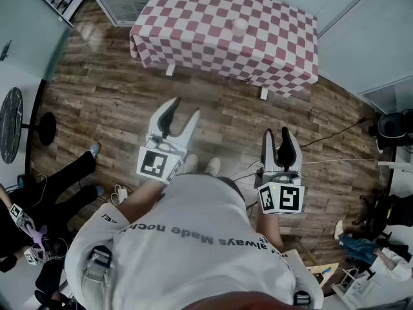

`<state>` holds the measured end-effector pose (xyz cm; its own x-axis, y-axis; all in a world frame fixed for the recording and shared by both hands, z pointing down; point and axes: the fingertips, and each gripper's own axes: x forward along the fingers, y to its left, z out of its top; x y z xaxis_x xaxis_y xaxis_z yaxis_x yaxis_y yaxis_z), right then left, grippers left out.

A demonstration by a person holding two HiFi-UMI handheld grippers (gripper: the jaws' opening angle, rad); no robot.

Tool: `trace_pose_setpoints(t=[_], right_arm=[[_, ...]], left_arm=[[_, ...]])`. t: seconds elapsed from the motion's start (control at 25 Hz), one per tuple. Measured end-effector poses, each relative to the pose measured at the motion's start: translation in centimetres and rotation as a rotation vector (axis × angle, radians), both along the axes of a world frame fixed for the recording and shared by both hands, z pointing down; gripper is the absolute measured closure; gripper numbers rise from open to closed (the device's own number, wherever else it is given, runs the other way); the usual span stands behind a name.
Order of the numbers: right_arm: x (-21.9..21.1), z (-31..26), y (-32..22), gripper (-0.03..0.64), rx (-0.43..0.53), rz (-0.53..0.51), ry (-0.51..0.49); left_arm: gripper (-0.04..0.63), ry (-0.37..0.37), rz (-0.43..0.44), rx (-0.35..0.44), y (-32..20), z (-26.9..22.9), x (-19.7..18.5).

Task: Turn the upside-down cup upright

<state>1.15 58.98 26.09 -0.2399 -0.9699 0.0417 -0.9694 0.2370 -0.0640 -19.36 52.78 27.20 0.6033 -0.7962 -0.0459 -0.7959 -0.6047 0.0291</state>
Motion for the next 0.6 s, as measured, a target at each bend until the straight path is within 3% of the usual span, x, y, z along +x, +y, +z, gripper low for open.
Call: trace_pose_setpoints(t=[0.6], right_arm=[[5.1,0.6,-0.5,0.446,0.004,-0.031,-0.004]], left_arm=[[0.390,0.004,-0.010,-0.003,-0.2,0.5,5.9]])
